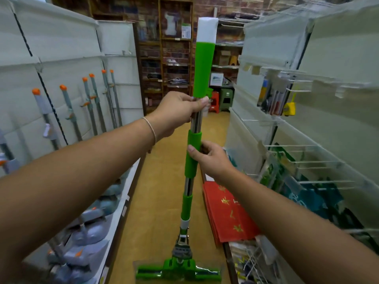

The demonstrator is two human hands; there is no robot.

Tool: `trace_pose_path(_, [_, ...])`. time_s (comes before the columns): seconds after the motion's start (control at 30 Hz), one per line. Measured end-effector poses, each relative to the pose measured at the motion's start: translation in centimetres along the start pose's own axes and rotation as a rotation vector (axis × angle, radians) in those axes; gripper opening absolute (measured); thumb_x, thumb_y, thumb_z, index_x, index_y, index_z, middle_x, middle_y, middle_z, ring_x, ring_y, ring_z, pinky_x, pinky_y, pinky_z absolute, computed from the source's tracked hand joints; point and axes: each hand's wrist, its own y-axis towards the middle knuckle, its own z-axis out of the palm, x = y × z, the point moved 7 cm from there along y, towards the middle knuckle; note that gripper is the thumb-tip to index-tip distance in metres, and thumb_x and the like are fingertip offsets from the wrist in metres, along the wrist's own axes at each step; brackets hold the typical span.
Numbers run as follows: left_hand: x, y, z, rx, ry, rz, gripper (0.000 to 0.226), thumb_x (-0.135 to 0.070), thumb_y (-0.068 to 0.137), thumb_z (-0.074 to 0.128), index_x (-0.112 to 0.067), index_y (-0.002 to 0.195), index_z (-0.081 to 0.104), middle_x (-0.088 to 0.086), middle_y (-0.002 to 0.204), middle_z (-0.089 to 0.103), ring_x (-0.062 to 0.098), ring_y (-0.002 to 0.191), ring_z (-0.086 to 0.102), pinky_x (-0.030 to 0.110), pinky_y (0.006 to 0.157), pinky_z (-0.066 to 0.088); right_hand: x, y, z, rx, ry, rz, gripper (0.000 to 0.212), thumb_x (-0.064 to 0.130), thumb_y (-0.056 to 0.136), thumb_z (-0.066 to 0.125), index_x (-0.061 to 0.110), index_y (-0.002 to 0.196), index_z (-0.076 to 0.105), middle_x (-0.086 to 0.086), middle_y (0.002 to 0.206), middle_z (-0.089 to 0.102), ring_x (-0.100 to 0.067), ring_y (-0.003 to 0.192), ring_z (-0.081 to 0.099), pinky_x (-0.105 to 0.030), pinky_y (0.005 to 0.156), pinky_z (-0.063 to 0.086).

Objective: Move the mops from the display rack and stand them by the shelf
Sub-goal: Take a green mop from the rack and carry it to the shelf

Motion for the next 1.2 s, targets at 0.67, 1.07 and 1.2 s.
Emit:
trace_pose_path(0.67, [11.5, 30.2, 1.0, -0.053, -0.013, 0.023, 0.013, -0.039, 0.090, 0.064, -0.029, 0.081, 0.066, -0.013, 0.084, 0.069, -0.001, 0.076, 0.062, 0.012, 0.053, 0.046, -7.5, 32.1, -5.4, 0.044, -0.185, 0.030, 0.033, 0.034, 0.083, 0.078, 0.015, 0.109, 0.073, 0.001, 0.099, 0.075, -0.016, 0.096, 0.070, -0.037, 0.089, 0.057])
trace_pose_path(1.07, [20.7, 49.5, 0.0, 0.110, -0.092, 0.005, 0.017, -0.033, 0.089, 0.067, -0.021, 0.099, 0.071, -0.006, 0.091, 0.072, 0.011, 0.087, 0.064, 0.023, 0.068, 0.048, -6.8, 52.6, -12.9, -0.175, -0.237, 0.078, 0.006, 0.022, 0.094, 0.066, 0.018, 0.096, 0.069, -0.004, 0.098, 0.070, -0.020, 0.097, 0.065, -0.030, 0.079, 0.054])
trace_pose_path(1.2, [22.6, 53.7, -0.2, 0.137, -0.084, 0.029, 0.018, -0.033, 0.089, 0.067, -0.019, 0.100, 0.072, -0.008, 0.092, 0.072, 0.008, 0.087, 0.064, 0.021, 0.067, 0.047, -2.8, 57.9, -13.0, -0.200, -0.248, -0.051, 0.006, 0.031, 0.094, 0.065, 0.029, 0.089, 0.068, 0.003, 0.098, 0.072, -0.017, 0.100, 0.068, -0.029, 0.077, 0.056])
